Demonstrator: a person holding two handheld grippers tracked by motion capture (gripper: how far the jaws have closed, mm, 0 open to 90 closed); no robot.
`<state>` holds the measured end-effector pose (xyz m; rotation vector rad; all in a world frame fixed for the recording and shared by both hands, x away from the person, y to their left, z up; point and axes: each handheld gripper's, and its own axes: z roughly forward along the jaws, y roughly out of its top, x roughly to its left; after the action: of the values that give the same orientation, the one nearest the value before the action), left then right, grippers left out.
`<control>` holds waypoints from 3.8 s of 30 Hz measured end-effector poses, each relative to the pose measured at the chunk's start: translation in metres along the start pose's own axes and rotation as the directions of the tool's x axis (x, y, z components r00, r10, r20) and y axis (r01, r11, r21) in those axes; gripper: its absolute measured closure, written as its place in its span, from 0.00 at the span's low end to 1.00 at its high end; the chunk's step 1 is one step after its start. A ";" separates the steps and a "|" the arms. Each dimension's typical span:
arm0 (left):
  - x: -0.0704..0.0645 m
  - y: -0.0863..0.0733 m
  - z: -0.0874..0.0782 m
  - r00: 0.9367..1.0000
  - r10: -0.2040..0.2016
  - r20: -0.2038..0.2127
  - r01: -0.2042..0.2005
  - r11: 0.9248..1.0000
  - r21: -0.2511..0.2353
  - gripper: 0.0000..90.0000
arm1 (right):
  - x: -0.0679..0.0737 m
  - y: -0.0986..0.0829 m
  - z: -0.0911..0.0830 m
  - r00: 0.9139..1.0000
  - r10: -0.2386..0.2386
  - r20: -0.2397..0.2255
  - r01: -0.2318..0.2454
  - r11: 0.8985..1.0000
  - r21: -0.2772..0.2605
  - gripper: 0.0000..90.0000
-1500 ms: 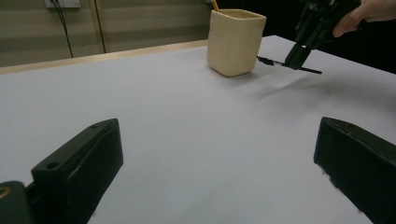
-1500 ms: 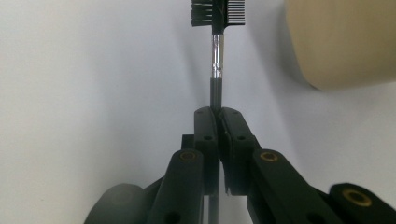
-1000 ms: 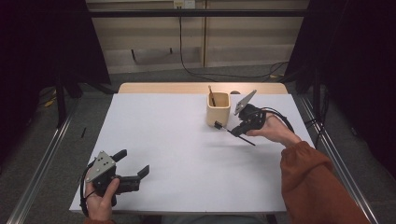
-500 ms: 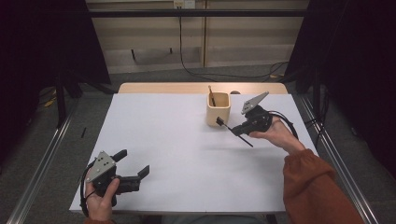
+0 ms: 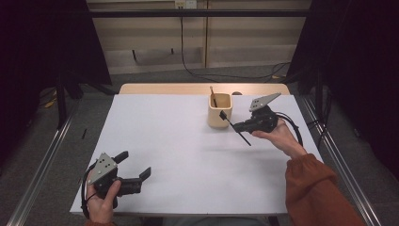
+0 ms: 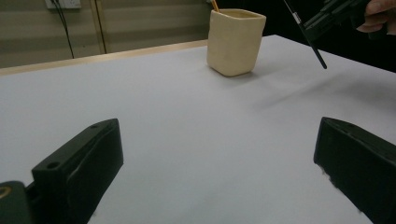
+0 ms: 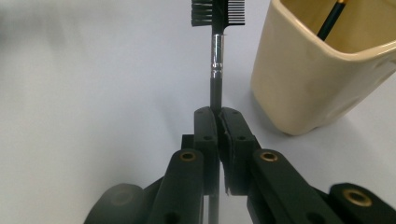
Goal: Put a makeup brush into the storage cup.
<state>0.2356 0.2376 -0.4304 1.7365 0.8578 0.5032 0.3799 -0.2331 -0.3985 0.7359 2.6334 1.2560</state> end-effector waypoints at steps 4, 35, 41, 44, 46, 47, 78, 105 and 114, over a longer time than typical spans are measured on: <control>-0.001 0.000 0.000 1.000 0.001 0.000 -0.001 1.000 0.003 0.02 | 0.000 -0.002 -0.003 1.000 0.012 0.007 -0.012 0.998 -0.054 0.95; 0.000 0.000 0.000 1.000 0.002 0.001 -0.002 1.000 0.007 0.02 | -0.004 -0.012 -0.015 0.994 0.108 -0.001 -0.102 0.935 -0.339 0.95; 0.000 0.000 0.000 1.000 -0.001 0.001 0.001 1.000 0.002 0.02 | -0.001 -0.011 -0.013 0.996 0.093 -0.005 -0.088 0.927 -0.364 0.95; 0.000 0.000 0.001 1.000 0.000 0.002 0.000 1.000 0.003 0.02 | -0.001 -0.009 -0.014 0.996 0.092 -0.005 -0.087 0.921 -0.379 0.95; 0.000 0.000 0.001 1.000 -0.001 0.002 0.001 1.000 0.002 0.02 | -0.001 -0.007 -0.016 0.996 0.094 -0.004 -0.088 0.917 -0.390 0.95; 0.000 0.000 0.001 1.000 0.000 0.001 0.000 1.000 0.004 0.02 | -0.002 -0.005 -0.017 0.996 0.094 -0.001 -0.087 0.915 -0.393 0.95; 0.000 0.000 0.001 1.000 -0.012 0.001 0.012 1.000 -0.008 0.01 | -0.027 0.039 -0.033 0.984 0.155 0.083 -0.101 0.885 -0.454 0.95; 0.000 0.001 0.000 1.000 -0.009 0.007 0.009 1.000 -0.009 0.01 | -0.053 0.078 -0.018 0.975 0.172 0.140 -0.092 0.888 -0.451 0.95; 0.001 0.001 0.001 1.000 -0.004 0.010 0.004 1.000 -0.007 0.01 | -0.057 0.081 -0.006 0.975 0.179 0.133 -0.102 0.888 -0.448 0.95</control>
<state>0.2367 0.2374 -0.4298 1.7294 0.8516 0.4939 0.4577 -0.2212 -0.3378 0.9137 2.0762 1.6638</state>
